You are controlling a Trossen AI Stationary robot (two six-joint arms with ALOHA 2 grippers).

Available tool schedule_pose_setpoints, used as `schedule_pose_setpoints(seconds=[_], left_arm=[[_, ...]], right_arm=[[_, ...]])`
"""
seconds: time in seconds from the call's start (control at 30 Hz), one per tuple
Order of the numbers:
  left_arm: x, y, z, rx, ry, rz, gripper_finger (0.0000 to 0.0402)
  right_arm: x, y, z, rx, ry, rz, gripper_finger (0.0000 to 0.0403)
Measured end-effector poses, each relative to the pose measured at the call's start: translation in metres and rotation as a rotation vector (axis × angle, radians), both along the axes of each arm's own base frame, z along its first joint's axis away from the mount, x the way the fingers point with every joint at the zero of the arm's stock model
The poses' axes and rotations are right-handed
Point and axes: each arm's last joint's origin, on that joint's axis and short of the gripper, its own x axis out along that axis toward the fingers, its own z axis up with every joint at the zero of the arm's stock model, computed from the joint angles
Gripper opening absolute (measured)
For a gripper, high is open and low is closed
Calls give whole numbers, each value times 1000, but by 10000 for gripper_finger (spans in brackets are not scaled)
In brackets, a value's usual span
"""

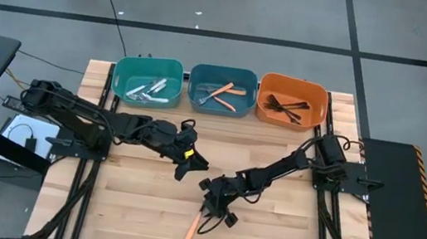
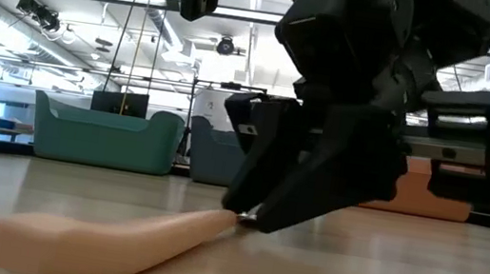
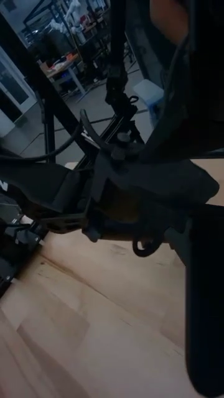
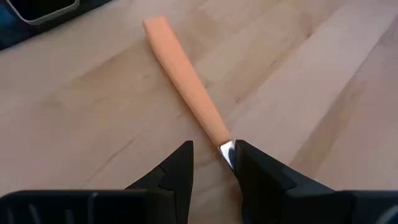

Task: Sort silverware by color (type)
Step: Put the orange fork into the blue bin

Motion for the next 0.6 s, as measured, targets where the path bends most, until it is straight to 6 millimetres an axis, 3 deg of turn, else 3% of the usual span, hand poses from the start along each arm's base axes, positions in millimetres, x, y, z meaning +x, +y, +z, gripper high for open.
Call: schedule_pose_setpoints(seconds=[0.17, 0.43, 0.6], left_arm=[[0, 0, 0, 1, 1, 3, 110], [0, 0, 0, 0, 2, 12, 110], [0, 1, 0, 3, 2, 26, 110]], right_arm=[[2, 1, -4, -32, -18, -36, 126], [3, -2, 17, -30, -81, -69, 126], [3, -4, 1, -37, -31, -63, 126]])
